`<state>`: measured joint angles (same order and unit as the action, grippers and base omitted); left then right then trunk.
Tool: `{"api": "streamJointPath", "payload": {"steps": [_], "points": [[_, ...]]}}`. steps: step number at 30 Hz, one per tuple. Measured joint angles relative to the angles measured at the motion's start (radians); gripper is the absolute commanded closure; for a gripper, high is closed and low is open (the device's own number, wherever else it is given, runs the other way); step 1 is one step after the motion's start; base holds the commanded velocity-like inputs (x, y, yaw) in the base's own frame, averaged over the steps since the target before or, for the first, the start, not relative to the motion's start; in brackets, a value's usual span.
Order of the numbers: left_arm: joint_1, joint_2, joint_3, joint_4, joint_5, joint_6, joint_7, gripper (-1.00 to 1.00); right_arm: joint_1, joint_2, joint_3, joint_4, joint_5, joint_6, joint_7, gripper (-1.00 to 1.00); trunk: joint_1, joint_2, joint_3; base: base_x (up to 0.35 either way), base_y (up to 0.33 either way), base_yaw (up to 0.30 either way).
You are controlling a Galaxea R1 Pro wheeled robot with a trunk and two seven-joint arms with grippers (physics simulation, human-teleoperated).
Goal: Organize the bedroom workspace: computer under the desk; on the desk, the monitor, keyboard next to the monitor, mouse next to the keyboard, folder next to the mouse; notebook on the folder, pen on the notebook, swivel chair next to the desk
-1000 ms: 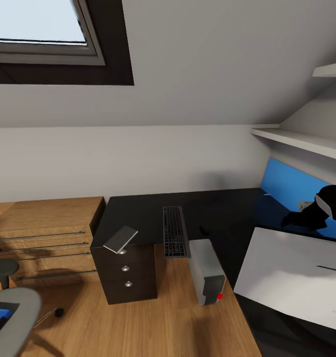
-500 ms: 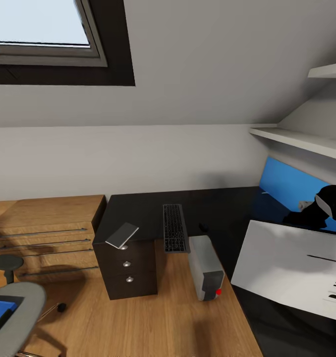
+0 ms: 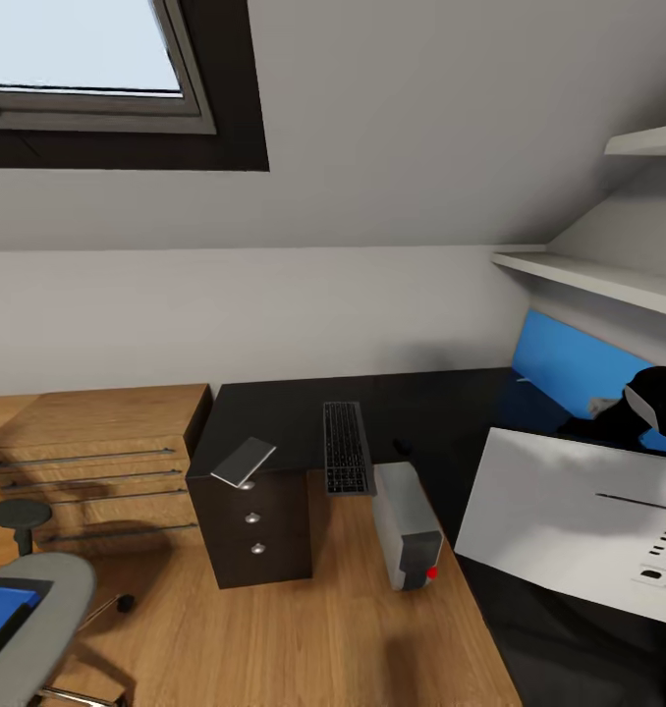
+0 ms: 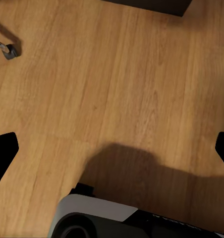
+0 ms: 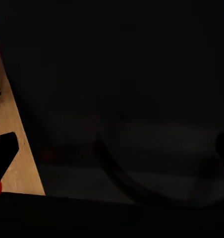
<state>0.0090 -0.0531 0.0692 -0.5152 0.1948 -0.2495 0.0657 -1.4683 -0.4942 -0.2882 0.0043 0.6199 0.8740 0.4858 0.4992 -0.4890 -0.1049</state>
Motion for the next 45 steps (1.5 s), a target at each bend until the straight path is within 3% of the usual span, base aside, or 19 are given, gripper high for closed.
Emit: {"api": "streamJointPath", "payload": {"steps": [16,45], "points": [[0.0,0.0,-0.001,0.0,-0.001,0.0,-0.006,-1.0,0.0,0.0,0.002,-0.004,0.001,-0.035,0.096,-1.0,0.0,0.0,0.0,-0.064,0.055,0.0],[0.0,0.0,-0.002,0.0,-0.001,0.0,-0.005,-1.0,0.0,0.002,0.004,0.001,0.002,-0.038,0.13,-1.0,0.0,0.0,0.0,-0.041,0.0,0.0]]}}
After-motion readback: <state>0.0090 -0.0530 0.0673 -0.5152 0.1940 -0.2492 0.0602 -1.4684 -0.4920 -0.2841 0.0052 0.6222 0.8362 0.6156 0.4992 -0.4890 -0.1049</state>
